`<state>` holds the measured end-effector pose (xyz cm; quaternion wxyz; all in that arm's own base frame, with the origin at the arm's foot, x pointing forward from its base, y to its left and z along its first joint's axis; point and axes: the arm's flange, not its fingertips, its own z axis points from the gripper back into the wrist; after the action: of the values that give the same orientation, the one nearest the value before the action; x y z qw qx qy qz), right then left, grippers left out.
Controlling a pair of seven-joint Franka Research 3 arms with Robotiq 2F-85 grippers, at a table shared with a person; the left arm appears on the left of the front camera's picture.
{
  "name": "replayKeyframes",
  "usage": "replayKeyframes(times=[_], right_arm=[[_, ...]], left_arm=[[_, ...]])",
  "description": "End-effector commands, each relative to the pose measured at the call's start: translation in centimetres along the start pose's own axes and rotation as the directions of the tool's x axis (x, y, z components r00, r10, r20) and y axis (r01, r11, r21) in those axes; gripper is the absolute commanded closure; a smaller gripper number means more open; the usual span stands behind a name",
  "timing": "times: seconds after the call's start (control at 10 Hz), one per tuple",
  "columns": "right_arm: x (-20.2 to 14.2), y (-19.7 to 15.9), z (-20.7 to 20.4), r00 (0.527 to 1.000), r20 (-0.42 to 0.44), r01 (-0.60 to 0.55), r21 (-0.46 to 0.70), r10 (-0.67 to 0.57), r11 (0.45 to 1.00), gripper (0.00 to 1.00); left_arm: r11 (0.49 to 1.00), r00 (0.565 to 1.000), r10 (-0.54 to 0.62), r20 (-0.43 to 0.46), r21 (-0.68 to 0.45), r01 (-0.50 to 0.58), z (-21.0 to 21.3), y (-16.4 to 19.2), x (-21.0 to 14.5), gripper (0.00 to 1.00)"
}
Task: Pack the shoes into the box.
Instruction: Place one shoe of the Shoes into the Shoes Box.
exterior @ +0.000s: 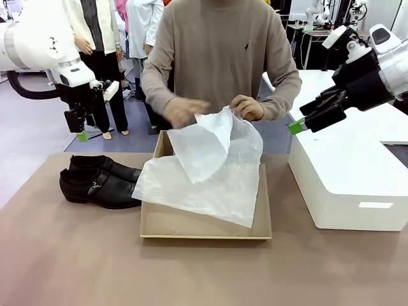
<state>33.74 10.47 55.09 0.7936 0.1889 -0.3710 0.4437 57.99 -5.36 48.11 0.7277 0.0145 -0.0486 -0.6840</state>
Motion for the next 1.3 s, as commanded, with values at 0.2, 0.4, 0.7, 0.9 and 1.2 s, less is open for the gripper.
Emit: replayKeyframes(times=[0.2,0.4,0.7,0.9,1.2], right_arm=[[0.0,-0.1,-0.1,1.000,0.013,-0.004,0.012,0.003,1.000,0.00],[0.0,-0.1,-0.1,1.000,0.013,-0.004,0.012,0.003,1.000,0.00],[0.0,-0.1,-0.1,1.000,0.013,-0.004,0.012,0.003,1.000,0.00],[0.0,-0.1,-0.1,1.000,0.013,-0.004,0.012,0.003,1.000,0.00],[0.0,-0.1,-0.1,1.000,0.013,-0.004,0.012,0.003,1.000,0.00]], left_arm=[[0.999,1.000,0.019,-0.013,-0.049,-0.019,-3.1,1.8,-0.3,0.00],[0.997,1.000,-0.012,-0.022,-0.070,0.010,-3.3,2.0,-0.3,0.00],[0.999,1.000,0.009,-0.008,-0.051,-0.009,-4.0,1.3,-0.4,0.00],[0.999,1.000,0.009,-0.008,-0.051,-0.009,-4.0,1.3,-0.4,0.00],[0.997,1.000,-0.012,-0.020,-0.073,0.011,-4.8,2.8,-0.9,0.00]])
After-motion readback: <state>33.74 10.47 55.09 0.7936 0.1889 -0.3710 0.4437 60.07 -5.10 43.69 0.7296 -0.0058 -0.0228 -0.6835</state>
